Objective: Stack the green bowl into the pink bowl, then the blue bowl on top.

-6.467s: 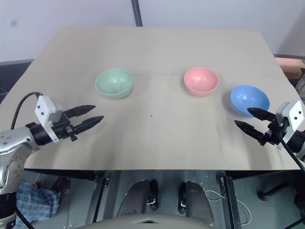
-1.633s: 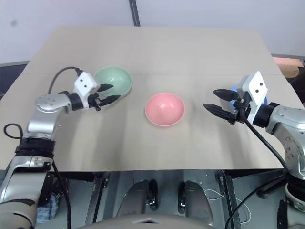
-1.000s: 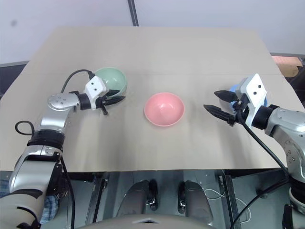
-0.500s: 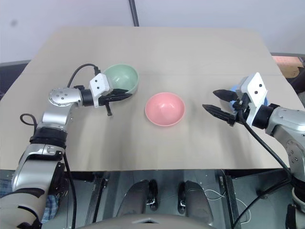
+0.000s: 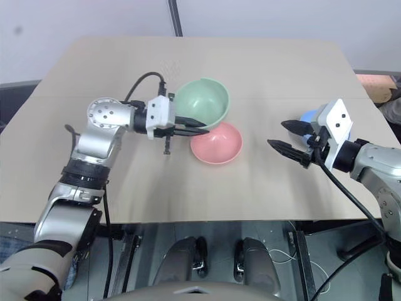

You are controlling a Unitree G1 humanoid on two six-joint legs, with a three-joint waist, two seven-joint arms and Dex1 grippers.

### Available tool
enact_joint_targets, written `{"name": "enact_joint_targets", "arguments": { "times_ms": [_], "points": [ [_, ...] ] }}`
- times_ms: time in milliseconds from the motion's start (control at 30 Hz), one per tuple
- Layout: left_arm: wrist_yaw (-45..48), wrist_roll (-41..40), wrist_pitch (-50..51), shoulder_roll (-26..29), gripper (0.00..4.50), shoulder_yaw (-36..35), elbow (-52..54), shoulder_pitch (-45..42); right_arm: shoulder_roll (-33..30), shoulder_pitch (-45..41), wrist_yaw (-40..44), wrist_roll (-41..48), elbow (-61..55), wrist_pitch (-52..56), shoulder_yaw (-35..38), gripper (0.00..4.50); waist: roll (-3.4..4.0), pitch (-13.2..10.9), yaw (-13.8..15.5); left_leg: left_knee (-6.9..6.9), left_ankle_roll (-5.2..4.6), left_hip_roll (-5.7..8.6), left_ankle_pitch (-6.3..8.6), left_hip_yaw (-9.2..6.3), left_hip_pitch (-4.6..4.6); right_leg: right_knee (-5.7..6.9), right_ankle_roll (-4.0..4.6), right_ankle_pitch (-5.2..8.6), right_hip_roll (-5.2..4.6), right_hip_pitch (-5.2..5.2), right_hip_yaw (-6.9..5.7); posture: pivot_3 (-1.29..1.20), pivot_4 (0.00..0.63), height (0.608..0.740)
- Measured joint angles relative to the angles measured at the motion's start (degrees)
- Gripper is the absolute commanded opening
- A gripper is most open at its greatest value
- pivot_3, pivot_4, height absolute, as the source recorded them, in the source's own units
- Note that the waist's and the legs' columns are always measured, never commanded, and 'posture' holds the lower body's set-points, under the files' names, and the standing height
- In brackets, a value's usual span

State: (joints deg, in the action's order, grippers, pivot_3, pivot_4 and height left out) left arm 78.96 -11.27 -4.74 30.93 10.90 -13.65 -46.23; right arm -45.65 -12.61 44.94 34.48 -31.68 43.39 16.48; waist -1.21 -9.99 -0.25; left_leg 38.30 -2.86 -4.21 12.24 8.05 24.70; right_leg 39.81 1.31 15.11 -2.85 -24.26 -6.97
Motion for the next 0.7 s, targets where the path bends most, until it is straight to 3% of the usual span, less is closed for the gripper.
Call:
{"name": "enact_joint_targets", "arguments": {
  "times_ms": [333,500,600,700],
  "points": [
    [6.34,-2.52,5.57,0.02,0.07,3.33,4.54,0.08,-0.01,0.85,-1.64,-0.03,-0.99,-1.06,0.01,3.07,0.0,0.0,0.03,0.01,0.0,0.0,0.0,-0.02,0.0,0.0,-0.01,0.0,0.02,0.0,0.01,0.0,0.15,0.74],
    [5.36,-2.38,5.26,-0.93,1.79,3.14,4.18,0.04,-0.04,0.85,-1.84,-0.01,-0.99,-1.16,0.01,3.07,0.0,0.0,0.18,0.01,-0.01,0.0,0.0,-0.03,0.0,-0.01,0.0,0.0,0.02,0.0,0.01,0.0,0.15,0.74],
    [2.29,-2.2,4.17,-2.16,3.1,2.69,3.04,0.03,-0.06,0.85,-1.91,-0.01,-0.99,-1.23,0.01,3.07,0.0,0.0,0.31,0.01,-0.02,0.0,0.01,-0.03,0.0,-0.01,-0.01,0.0,0.01,0.0,0.01,0.0,0.15,0.74],
    [-0.26,-2.17,4.05,-2.36,3.1,1.7,2.01,-0.01,-0.06,0.85,-1.89,0.0,-0.98,-1.25,0.0,3.07,0.0,0.0,0.29,0.0,-0.01,0.0,0.01,-0.03,-0.01,-0.01,0.0,0.0,0.03,0.0,0.01,0.0,0.15,0.74]
  ]
}}
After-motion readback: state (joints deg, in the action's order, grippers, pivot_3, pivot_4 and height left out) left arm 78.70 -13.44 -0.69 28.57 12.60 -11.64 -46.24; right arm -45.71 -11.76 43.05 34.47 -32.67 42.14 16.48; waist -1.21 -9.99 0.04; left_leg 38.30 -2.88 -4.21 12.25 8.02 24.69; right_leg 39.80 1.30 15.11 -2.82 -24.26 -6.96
